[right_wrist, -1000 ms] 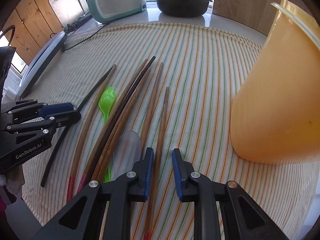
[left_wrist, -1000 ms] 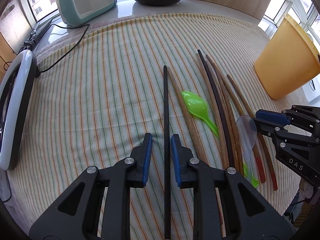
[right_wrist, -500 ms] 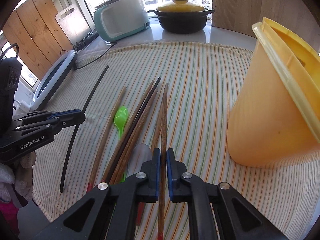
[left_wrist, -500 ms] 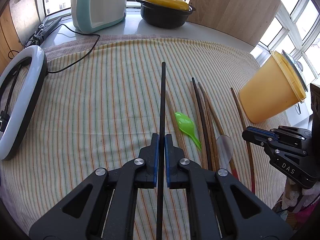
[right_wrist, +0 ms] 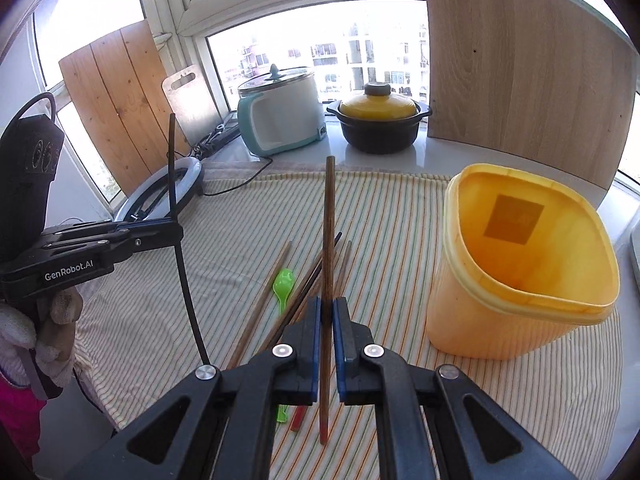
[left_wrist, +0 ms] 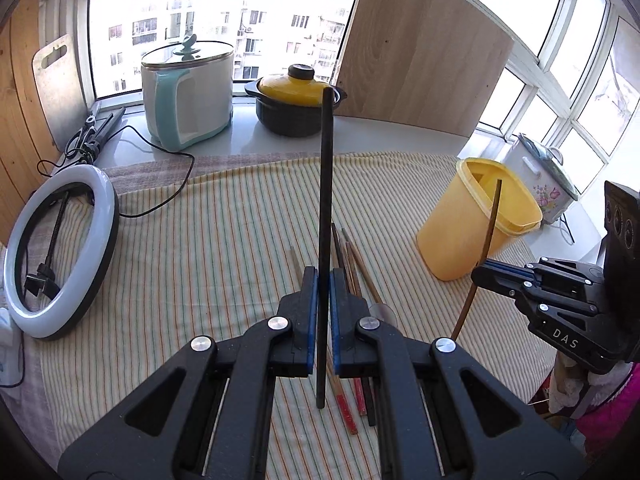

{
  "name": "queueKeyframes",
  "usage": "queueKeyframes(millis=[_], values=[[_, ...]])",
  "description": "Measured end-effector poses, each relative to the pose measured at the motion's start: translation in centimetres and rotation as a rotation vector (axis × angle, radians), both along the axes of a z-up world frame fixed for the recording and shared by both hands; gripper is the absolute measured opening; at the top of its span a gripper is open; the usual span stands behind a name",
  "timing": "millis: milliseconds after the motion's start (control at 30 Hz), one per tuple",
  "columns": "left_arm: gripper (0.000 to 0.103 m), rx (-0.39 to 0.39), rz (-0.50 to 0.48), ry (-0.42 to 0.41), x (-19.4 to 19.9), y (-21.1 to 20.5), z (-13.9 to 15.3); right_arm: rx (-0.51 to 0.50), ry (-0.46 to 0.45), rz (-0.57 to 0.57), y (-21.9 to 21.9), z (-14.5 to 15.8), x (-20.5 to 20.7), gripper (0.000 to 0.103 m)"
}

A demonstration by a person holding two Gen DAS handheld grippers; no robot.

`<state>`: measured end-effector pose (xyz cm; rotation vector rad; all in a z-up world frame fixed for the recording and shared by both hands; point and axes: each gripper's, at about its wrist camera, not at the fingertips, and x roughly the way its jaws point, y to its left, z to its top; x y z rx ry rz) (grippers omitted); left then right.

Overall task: Organize utensils
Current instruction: 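Lift both held chopsticks upright and carry them over the yellow container, then lower both chopsticks into the yellow container and open both tools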

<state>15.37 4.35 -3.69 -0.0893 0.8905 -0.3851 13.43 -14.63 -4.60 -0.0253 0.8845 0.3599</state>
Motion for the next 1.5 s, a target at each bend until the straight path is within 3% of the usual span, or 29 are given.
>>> queueKeyframes(millis=[467,967,1167,1500], values=[[0.003,-0.041,-0.044,-0.136,-1.1,-2.2,5.7,0.054,-0.149,-0.010,-1.1,5.5,-0.2,0.004],[0.003,-0.117,-0.101,-0.230,-0.4,-5.7,11.3,0.159,-0.268,-0.099,-7.3,11.9,-0.3,0.003],[0.003,-0.140,-0.121,-0.268,-0.1,-7.1,13.5,0.215,-0.295,-0.151,-10.3,13.3,-0.4,0.004],[0.003,-0.183,-0.169,-0.260,1.7,-10.7,14.6,0.181,-0.303,-0.227,-13.7,12.9,0.0,0.004]])
